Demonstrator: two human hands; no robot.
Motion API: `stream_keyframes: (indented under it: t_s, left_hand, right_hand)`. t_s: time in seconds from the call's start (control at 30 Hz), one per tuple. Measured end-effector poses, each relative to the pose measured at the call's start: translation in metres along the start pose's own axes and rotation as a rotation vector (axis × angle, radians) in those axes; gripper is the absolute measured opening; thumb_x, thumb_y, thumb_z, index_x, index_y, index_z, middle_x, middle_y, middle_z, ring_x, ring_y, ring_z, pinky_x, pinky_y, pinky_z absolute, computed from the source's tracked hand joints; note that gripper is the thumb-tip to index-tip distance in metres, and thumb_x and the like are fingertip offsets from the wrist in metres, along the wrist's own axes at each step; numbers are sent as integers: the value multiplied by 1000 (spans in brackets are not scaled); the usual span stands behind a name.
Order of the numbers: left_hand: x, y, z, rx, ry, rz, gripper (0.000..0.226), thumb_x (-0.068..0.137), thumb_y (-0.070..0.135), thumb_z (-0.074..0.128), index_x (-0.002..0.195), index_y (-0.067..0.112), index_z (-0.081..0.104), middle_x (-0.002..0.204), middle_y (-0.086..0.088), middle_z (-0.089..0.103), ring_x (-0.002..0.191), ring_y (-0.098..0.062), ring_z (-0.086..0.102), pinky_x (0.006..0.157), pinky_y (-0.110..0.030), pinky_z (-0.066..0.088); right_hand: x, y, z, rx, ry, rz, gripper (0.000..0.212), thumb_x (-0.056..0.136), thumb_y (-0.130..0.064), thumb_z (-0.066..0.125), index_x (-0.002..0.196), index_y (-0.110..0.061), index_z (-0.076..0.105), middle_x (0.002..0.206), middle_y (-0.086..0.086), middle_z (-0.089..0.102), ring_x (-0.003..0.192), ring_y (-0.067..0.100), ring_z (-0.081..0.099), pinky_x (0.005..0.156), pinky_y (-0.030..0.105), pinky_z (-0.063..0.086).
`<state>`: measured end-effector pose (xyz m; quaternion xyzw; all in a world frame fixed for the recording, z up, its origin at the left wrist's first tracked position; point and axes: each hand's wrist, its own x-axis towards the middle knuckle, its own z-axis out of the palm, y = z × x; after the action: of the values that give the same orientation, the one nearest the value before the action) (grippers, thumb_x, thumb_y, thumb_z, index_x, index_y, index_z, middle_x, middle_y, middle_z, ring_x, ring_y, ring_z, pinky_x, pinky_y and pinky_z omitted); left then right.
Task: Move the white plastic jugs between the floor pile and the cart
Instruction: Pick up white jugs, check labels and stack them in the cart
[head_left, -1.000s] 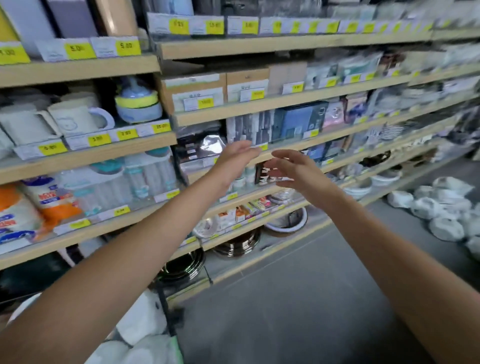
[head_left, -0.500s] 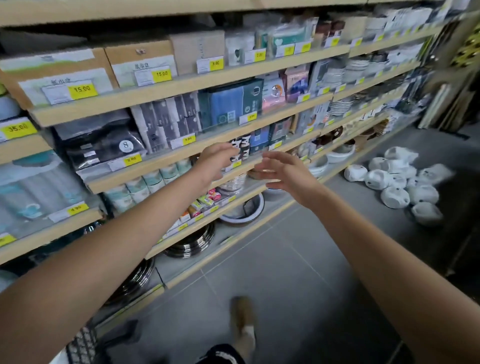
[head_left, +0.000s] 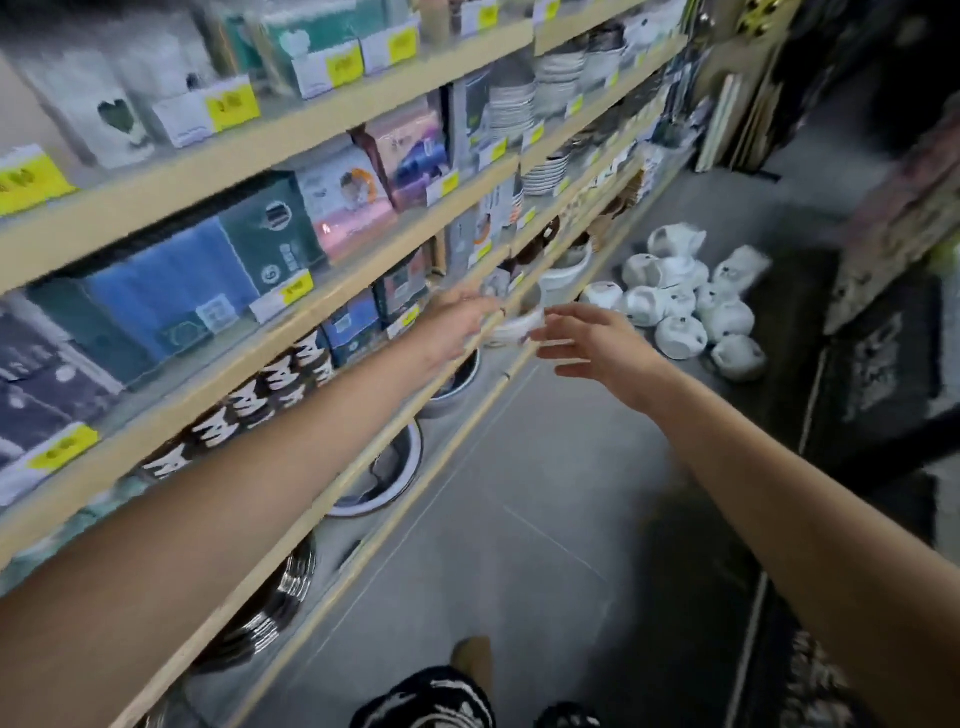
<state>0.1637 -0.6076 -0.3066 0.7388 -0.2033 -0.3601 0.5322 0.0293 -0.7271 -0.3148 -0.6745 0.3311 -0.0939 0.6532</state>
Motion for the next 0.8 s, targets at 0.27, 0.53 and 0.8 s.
stream_keyframes:
  t_s: [0.27,0.53,0.8]
  left_hand:
    - [135,45,106,50,-217,-32,34,93,31,57,124,19,50,119,-1,56,115,-16,55,98,-37,39]
    - [289,79,218,82,-269,-99,40,92,32,59,129,23,49,126,1,55,115,-16,55,103,-40,38]
    - [426,138,333,71,-329,-160,41,92,33,59,129,22,49,126,5,55,115,-16,54,101,-41,36]
  right_hand:
    - [90,6,-122,48,183,74,10,98,-26,53,104,-23,61,109,2,70,100,21,67,91,39,49]
    - [212,29,-272,109,268,147,14,98,-26,54,109,-21,60,107,2,70,98,20,67,90,38,50]
    - [326,23,-419,122,303,247,9,98,-22,52,99,-22,61,106,3,69,96,20,65,91,39,48]
